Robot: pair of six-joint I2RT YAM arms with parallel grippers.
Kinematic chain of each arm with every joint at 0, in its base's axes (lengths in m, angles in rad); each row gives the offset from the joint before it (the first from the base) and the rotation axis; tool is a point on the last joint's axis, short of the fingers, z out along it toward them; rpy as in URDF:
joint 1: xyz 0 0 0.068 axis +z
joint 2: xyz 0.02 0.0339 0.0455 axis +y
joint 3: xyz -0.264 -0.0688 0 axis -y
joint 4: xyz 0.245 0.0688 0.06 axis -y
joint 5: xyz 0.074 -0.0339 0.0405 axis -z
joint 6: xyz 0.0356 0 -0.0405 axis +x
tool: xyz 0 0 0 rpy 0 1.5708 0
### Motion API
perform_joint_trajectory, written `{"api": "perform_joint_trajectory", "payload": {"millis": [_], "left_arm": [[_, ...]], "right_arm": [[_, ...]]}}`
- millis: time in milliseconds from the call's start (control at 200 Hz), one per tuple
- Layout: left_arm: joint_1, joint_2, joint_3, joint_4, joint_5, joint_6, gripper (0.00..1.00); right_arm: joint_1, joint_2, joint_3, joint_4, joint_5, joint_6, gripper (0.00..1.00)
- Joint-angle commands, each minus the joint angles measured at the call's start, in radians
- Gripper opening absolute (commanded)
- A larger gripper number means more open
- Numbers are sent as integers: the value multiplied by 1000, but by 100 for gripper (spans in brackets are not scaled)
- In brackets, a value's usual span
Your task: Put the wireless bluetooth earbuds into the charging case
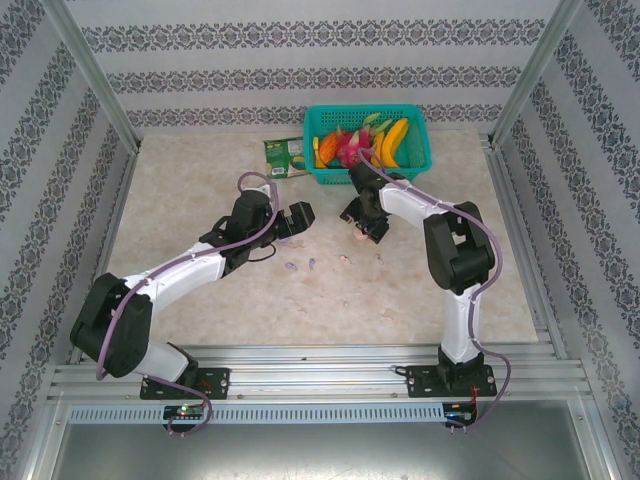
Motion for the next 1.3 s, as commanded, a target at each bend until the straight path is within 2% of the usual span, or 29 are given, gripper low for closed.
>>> {"api": "perform_joint_trajectory", "payload": {"millis": [0,130,400,789,989,1294], "left_arm": [[11,-34,-13,4,-9,-10,100],[11,-39,-16,2,-10,-10,100],[13,-41,-18,5,-11,-16,100],[12,-45,-19,8,-10,-27,100],[12,-52,-20,7,-13,-29,100],[12,-52,-22,16,-10,-38,100]], "right_arm": [[6,38,66,-99,60,-93,73],[12,66,121,-144,90,-174,70],[20,109,180,-183,70,-311,68],[31,132,192,-195,52,-381,67],[47,150,229,-210,47,-502,62],[85,180,276,-274,160,-735,58]]}}
